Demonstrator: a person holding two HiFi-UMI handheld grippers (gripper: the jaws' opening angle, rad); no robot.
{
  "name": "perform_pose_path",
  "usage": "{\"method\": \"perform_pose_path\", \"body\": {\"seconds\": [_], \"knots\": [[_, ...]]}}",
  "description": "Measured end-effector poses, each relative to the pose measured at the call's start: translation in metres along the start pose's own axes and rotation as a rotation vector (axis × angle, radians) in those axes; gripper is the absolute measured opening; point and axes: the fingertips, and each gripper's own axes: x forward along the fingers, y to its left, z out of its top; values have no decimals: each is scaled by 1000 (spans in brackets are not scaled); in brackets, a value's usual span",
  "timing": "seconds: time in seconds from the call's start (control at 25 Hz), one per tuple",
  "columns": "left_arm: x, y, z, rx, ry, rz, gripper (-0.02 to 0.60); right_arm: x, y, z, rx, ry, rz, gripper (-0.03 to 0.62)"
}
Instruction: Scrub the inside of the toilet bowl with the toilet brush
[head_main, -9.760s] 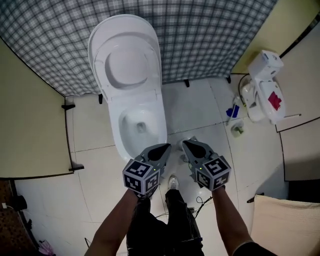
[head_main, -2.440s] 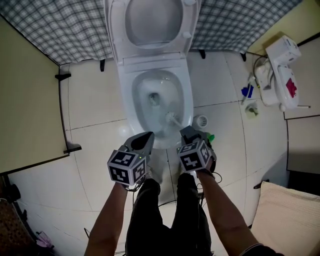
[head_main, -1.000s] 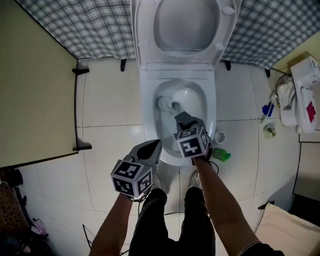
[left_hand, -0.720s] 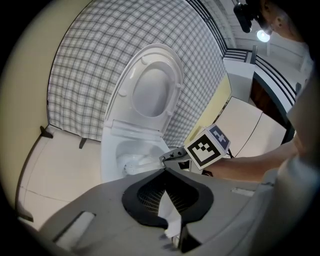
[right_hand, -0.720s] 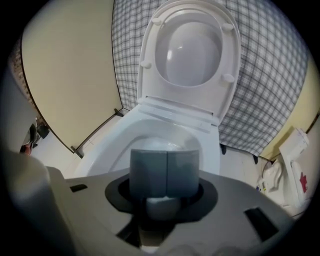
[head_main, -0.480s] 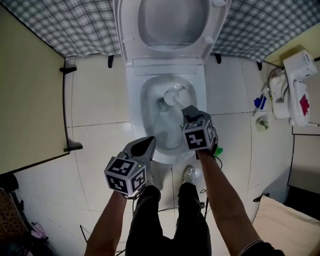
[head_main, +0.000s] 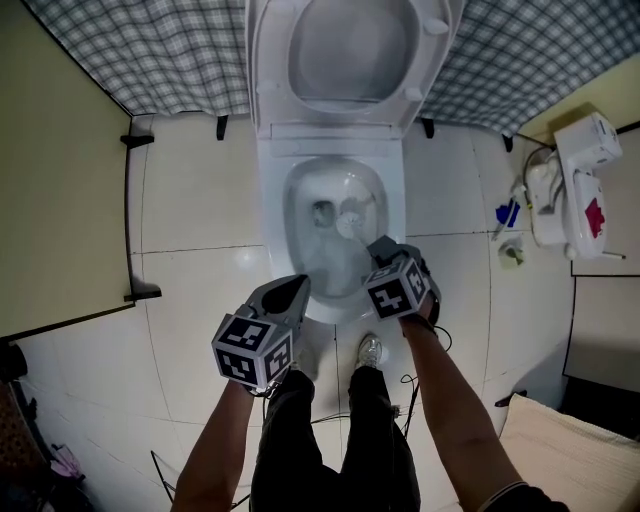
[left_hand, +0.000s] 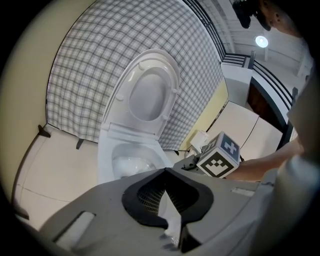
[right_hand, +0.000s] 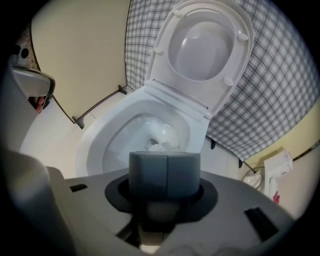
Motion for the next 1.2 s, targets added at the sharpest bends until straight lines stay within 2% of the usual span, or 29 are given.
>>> {"method": "perform_pose_path", "body": {"seconds": [0.32,0.56,0.84,1.2], "knots": [[-27,0,-6,-1,-10,25,8,-12,39,-32,-65,32,76,164],[-43,-2,-20,-1,7,44,6,-14,74,-41,-43,8,130,164],[-48,-7,-27,18,37,55,8,-1,93,-12,24,-76,152,164],[-32,-2,-35,0,31,32,8,38,69,38,45,-159,93,164]]}}
